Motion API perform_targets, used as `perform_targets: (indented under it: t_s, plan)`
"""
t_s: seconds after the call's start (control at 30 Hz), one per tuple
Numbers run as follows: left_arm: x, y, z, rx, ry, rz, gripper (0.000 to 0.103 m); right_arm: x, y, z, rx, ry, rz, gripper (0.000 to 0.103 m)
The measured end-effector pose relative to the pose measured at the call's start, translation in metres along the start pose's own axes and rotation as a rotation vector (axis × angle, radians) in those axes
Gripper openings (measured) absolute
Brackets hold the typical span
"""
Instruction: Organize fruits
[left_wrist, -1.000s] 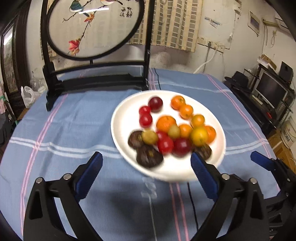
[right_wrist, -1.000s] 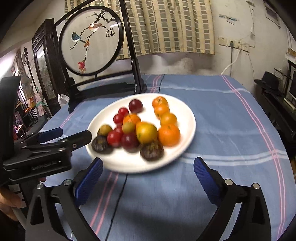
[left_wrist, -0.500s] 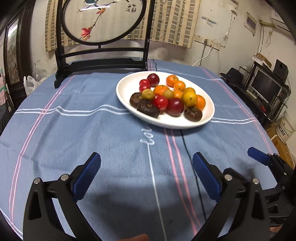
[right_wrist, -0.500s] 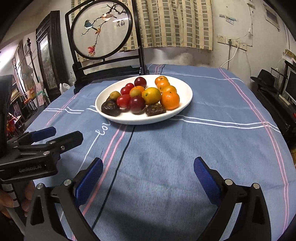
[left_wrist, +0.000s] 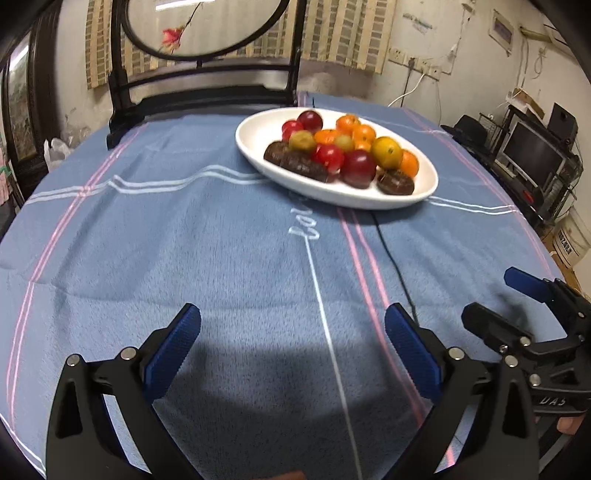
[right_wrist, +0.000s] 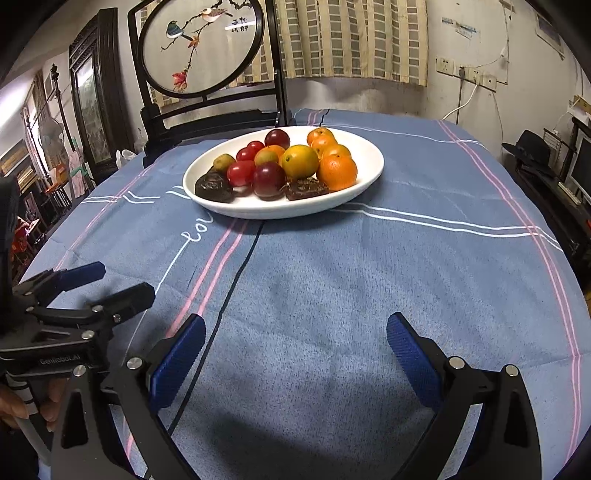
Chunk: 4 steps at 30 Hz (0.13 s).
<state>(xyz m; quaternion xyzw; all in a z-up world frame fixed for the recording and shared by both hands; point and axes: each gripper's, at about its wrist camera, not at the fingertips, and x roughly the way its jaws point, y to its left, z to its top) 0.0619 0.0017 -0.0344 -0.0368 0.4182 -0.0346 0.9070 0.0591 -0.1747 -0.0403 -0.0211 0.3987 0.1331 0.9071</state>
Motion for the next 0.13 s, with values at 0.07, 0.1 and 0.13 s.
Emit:
perform_targets:
  t_s: [0.07,0.1,0.13]
  plan:
    - [0.0016,-0.0003,-0.0014,-0.003,0.008,-0.001,0.098,0.0013,0.0006,-0.001,-0.003,0.006,-0.002,0.099]
    - [0.0015,-0.0006,-0.002,-0.003,0.007,0.001,0.098,0.0021,0.0007,-0.0015,-0.003,0.01,-0.005,0.099]
    - [0.0014,-0.001,-0.0025,-0.001,0.006,0.0,0.098,0.0021,0.0007,-0.0015,-0.003,0.01,-0.005,0.099]
